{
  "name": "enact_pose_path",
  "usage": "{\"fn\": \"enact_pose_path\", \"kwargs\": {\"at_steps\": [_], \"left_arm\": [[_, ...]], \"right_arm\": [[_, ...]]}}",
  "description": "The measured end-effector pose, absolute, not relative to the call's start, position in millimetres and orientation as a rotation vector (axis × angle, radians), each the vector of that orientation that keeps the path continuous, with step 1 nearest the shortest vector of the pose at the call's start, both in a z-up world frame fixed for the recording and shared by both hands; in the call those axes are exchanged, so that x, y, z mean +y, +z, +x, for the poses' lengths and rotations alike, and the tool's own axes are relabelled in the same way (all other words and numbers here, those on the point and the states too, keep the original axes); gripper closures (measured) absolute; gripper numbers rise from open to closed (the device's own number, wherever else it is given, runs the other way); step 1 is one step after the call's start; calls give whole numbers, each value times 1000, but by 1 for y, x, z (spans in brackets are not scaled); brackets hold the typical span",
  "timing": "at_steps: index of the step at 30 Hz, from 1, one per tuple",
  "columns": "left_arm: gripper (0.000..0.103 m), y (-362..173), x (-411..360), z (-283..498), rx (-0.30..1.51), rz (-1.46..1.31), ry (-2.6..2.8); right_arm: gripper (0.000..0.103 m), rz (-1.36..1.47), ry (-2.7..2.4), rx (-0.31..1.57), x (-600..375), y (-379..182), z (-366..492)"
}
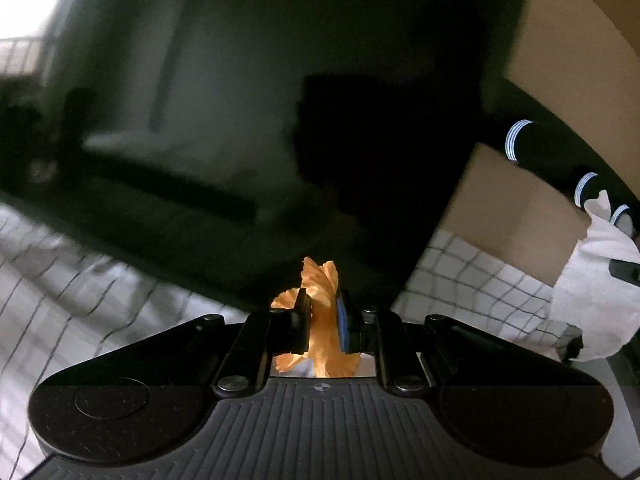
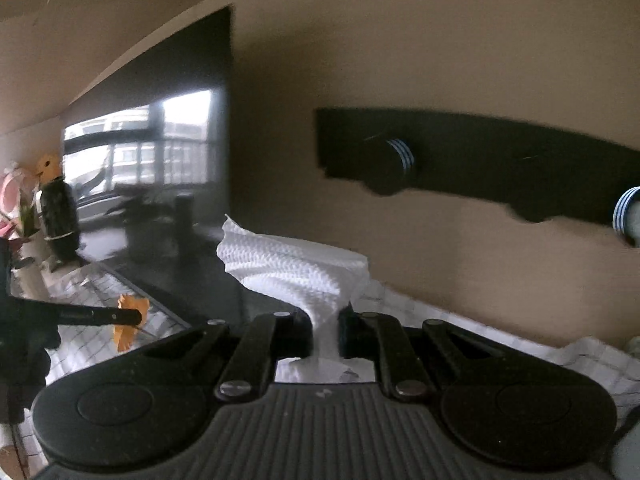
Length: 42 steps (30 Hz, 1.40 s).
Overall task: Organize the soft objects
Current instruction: 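Lift the orange cloth and white tissue and carry both toward the pink box, then lower the tissue and orange cloth into the pink box and open both tools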
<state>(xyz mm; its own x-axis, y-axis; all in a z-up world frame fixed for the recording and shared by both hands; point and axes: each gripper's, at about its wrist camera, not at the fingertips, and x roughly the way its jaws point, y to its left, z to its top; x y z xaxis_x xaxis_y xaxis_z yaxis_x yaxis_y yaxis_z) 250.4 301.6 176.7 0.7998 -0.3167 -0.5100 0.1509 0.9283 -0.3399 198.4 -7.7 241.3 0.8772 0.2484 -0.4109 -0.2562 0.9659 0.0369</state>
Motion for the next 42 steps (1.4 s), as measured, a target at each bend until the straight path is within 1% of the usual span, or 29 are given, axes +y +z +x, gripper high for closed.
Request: {"fn": "enact_pose_path", "kwargs": {"at_steps": [5, 10, 15, 21, 25, 30, 35, 42], "left_arm": [[87, 191, 235, 268, 610, -243, -364], [87, 194, 151, 263, 639, -170, -552], [87, 184, 74, 245, 668, -68, -694], [87, 159, 12, 233, 712, 5, -749], [87, 133, -19, 238, 780, 50, -749], [87, 96, -40, 249, 929, 63, -704], [87, 81, -46, 247, 972, 93, -712], [87, 66, -57, 253, 1013, 130, -688]], "right_arm": [[92, -6, 169, 411, -58, 241, 177], [92, 0, 84, 419, -98, 227, 160], [92, 25, 44, 424, -134, 212, 144], [92, 49, 27, 431, -164, 193, 134], [92, 78, 27, 456, -178, 180, 136], [92, 99, 19, 519, -189, 157, 142], [92, 153, 17, 701, -195, 107, 156], [92, 223, 34, 810, -204, 59, 163]]}}
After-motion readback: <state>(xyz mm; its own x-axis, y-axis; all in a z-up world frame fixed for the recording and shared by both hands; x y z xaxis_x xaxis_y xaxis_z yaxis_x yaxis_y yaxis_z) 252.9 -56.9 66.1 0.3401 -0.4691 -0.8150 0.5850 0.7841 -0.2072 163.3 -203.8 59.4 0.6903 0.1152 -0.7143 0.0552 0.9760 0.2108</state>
